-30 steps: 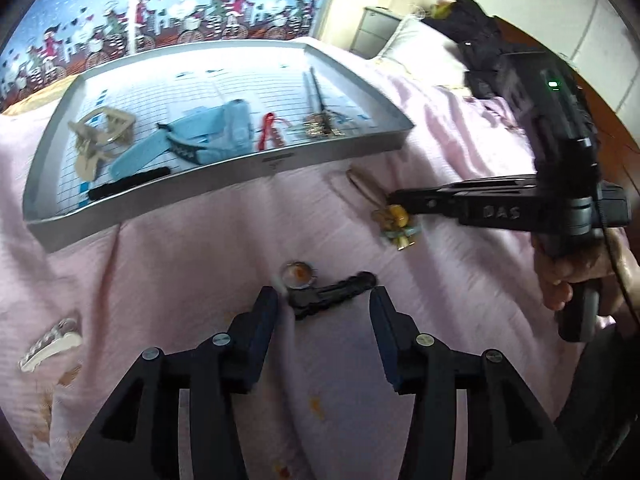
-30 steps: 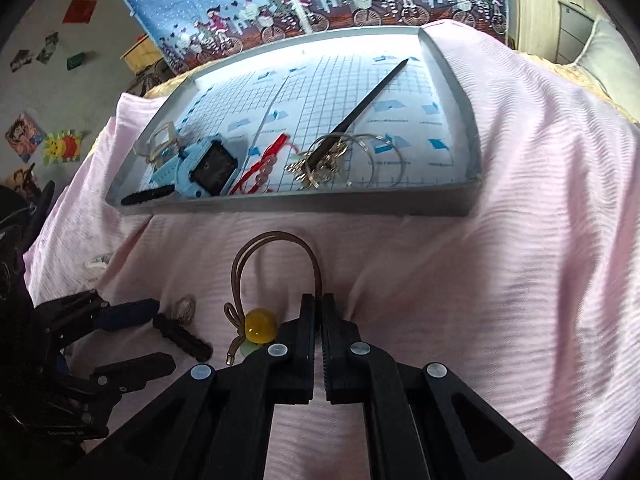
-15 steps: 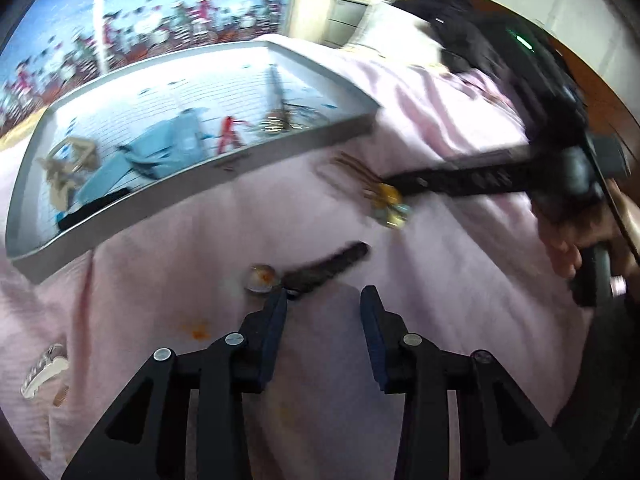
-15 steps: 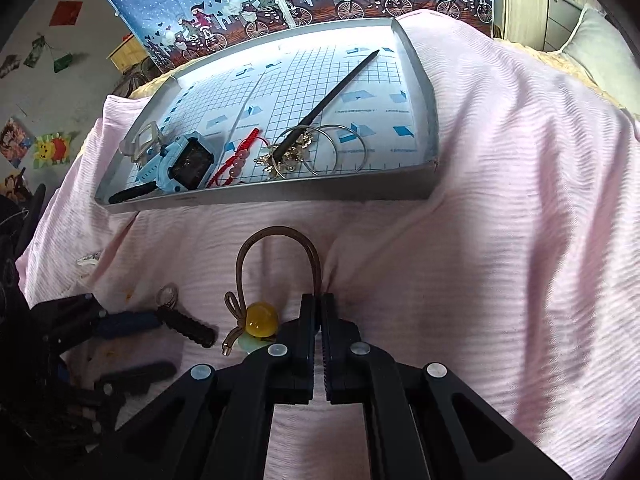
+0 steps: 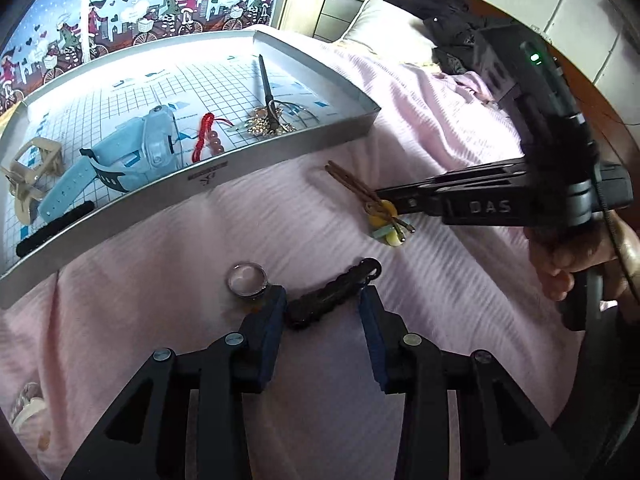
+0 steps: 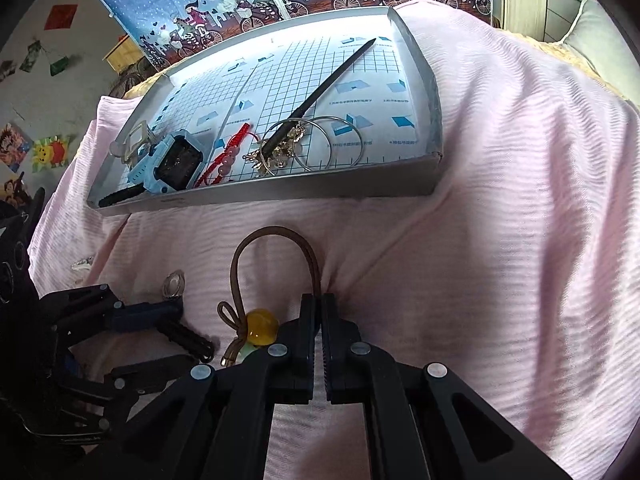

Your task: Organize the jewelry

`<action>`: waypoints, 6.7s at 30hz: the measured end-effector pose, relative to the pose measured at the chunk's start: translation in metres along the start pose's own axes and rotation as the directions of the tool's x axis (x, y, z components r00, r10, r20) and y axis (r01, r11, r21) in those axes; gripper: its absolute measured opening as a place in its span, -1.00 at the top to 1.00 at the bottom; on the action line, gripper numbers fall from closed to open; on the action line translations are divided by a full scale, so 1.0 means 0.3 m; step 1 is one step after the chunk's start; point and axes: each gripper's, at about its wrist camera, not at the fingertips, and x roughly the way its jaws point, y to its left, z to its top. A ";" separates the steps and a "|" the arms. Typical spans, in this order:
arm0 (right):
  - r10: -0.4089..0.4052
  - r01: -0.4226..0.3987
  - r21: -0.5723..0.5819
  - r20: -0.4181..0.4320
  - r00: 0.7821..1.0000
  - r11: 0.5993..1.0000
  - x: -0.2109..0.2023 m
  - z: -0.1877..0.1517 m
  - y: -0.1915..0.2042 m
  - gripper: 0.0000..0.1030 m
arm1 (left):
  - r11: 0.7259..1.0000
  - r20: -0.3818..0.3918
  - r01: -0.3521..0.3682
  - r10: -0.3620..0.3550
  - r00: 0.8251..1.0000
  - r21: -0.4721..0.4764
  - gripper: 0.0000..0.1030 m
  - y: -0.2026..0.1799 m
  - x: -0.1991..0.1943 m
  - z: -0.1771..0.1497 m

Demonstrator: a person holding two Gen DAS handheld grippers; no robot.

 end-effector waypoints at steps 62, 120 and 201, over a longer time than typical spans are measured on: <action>0.040 -0.063 0.035 0.455 0.890 0.997 -0.101 0.154 -0.024 0.90 | 0.954 0.219 -0.214 0.259 0.941 -0.210 0.77 0.158 -0.145 0.209; -0.004 0.101 -0.158 0.523 0.852 0.982 -0.431 -0.533 0.481 -1.00 | 0.675 0.184 -0.510 0.681 0.709 -0.533 -0.97 -0.226 -0.792 -0.485; 0.204 -0.149 -0.365 0.114 0.972 0.919 0.141 -0.072 0.373 0.27 | 0.962 -0.148 -0.205 0.179 0.973 -0.183 0.34 0.349 -0.320 -0.174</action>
